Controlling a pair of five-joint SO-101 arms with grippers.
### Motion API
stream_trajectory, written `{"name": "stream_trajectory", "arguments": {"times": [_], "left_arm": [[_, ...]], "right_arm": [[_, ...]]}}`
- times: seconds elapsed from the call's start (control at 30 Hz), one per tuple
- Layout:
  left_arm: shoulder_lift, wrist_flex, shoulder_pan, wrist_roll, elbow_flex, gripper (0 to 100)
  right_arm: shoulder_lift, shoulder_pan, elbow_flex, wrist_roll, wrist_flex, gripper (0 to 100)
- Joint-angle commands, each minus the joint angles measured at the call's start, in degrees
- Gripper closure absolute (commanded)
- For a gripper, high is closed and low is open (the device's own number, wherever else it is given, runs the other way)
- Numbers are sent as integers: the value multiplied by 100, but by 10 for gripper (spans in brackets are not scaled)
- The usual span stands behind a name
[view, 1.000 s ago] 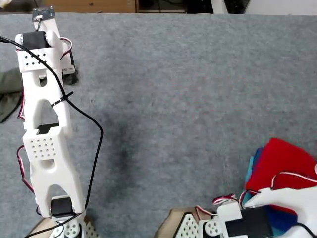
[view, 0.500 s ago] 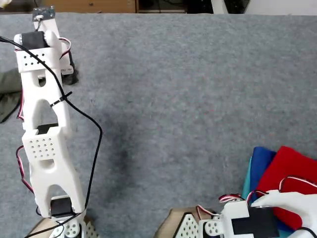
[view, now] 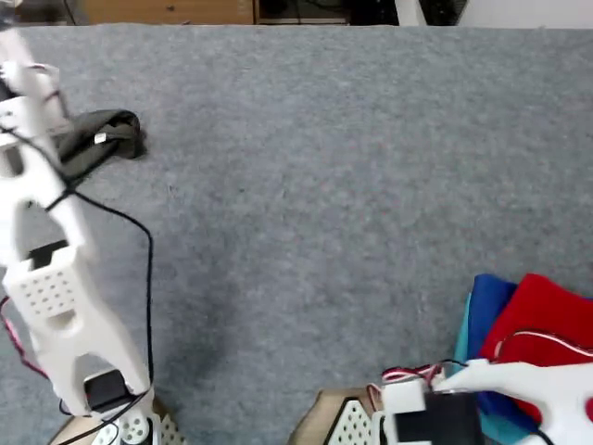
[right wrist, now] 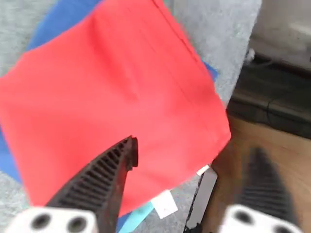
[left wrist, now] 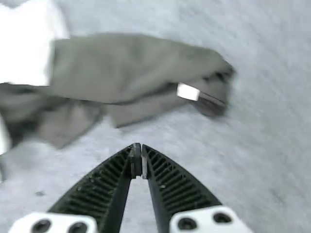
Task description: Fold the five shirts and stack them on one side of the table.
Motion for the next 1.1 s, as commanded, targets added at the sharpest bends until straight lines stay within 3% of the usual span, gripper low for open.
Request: {"name": "stream_trajectory", "arguments": {"times": [0.0, 0.07, 0.2, 0.33, 0.6, 0.8, 0.97, 1.07], "left_arm": [[-567, 53, -809, -62, -246, 976], [-549, 44, -1319, -264, -237, 975], [-110, -220, -2312, -554, -290, 903], [488, -1116, -3103, -527, -237, 816], [2123, -2708, -3552, -686, -255, 797], [3090, -3464, -3675, -686, -290, 813], [3055, -3095, -3657, -686, -457, 991], [2791, -2286, -3543, -589, -1116, 973]], "right_arm": [[-435, -505, -259, 18, 53, 926], [-532, -822, -259, 0, 132, 998], [-593, -1613, -259, -202, 554, 965], [-576, -2360, -251, -730, 765, 965], [-593, -3793, 409, -1196, 229, 965], [-593, -4321, 497, -1433, 123, 965], [-602, -4699, 488, -1433, 114, 965], [-602, -4831, 488, -1433, 114, 965]]}}
